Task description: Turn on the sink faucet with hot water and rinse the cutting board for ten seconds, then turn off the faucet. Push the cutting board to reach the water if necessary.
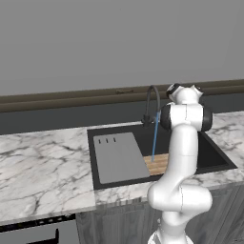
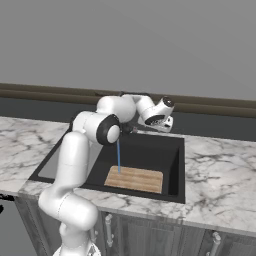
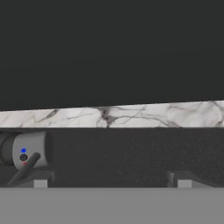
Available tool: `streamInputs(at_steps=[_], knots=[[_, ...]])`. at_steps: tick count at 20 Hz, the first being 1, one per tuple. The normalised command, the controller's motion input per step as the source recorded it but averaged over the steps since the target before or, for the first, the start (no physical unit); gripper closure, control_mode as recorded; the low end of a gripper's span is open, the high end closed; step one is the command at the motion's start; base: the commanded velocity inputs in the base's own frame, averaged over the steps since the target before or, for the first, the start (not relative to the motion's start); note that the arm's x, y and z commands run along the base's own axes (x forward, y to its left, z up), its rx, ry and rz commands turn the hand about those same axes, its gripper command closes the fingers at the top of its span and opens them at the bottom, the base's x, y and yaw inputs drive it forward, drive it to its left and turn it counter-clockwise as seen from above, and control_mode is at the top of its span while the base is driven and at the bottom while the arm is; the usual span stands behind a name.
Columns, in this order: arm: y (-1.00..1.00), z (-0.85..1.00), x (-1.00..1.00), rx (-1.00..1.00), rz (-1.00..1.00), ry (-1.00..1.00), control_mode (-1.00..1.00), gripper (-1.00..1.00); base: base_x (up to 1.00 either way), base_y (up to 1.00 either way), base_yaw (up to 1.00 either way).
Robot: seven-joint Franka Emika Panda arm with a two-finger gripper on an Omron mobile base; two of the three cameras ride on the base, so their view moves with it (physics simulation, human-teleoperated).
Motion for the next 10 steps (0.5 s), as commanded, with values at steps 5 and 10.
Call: streamInputs(at_steps=[5, 10], knots=[[0.08, 0.0, 0.0, 0.0, 0.0, 0.0, -1.0, -1.0, 0.0, 0.0, 0.0], [0.06, 0.0, 0.0, 0.0, 0.0, 0.0, -1.0, -1.0, 0.0, 0.0, 0.0]])
